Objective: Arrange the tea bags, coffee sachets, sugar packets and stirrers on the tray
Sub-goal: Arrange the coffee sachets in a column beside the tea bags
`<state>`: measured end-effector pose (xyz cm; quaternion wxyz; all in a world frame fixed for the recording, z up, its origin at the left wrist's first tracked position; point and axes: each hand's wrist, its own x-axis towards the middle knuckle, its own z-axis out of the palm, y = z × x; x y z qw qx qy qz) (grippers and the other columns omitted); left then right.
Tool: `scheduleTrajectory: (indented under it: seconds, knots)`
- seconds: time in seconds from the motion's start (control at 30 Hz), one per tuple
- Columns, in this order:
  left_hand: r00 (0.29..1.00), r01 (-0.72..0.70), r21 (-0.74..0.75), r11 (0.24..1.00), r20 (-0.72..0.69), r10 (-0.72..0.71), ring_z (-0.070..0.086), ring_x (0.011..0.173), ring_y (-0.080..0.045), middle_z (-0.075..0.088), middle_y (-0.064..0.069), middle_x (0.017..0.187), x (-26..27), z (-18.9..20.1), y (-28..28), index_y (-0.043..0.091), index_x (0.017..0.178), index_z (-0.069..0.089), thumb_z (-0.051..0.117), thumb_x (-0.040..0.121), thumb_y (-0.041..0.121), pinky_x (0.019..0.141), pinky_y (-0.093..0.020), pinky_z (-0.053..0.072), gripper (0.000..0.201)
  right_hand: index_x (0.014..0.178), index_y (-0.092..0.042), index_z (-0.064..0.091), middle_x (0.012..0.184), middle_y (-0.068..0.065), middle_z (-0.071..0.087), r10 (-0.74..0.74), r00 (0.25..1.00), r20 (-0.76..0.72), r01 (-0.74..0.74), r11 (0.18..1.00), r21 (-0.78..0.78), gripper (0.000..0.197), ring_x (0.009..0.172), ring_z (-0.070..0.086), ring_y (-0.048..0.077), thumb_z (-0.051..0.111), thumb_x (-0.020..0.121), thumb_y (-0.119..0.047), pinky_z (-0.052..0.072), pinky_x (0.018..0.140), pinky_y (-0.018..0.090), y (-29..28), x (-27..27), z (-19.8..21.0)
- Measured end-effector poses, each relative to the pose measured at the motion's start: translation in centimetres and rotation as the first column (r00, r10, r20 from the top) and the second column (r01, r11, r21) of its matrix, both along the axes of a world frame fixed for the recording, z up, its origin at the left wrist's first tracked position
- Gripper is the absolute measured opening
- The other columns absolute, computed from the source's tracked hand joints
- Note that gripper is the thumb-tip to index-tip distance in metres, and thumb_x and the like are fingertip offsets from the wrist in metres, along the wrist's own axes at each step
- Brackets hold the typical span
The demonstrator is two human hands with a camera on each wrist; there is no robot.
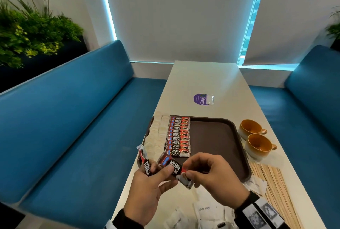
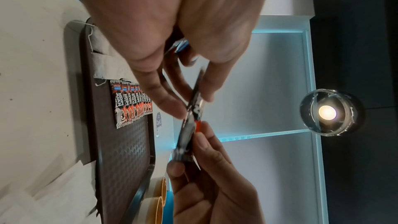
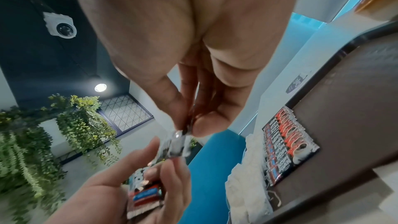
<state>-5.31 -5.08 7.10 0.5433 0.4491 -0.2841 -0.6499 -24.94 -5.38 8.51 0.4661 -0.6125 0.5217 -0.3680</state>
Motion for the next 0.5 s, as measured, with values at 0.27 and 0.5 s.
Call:
scheduleTrajectory:
  seconds: [0.27, 0.5]
  knots:
    - [0.999, -0.026, 0.01, 1.0, -0.026, 0.026, 0.073, 0.082, -0.041, 0.072, -0.024, 0.088, 0.6, -1.8, -0.9, 0.009, 0.074, 0.049, 0.066, 0.078, -0.024, 0.063, -0.042, 0.062, 0.038, 0.091, -0.027, 0.08, 0.086, -0.005, 0.077, -0.067, 0.994, -0.084, 0.066, 0.998, -0.016, 0.021, 0.074, 0.071, 0.011, 0.091, 0.076, -0.017, 0.06, 0.071, 0.027, -1.2, 0.5, -1.0]
    - [0.999, -0.048, 0.05, 0.998, 0.015, 0.048, 0.069, 0.079, -0.039, 0.065, -0.012, 0.075, 1.1, -3.6, -2.2, 0.01, 0.079, 0.039, 0.066, 0.085, -0.017, 0.07, -0.043, 0.064, 0.038, 0.093, 0.003, 0.076, 0.08, 0.021, 0.071, -0.292, 0.92, 0.262, 0.209, 0.93, 0.302, 0.025, 0.064, 0.07, 0.027, 0.088, 0.072, 0.006, 0.06, 0.058, 0.034, -5.1, 0.3, -3.5]
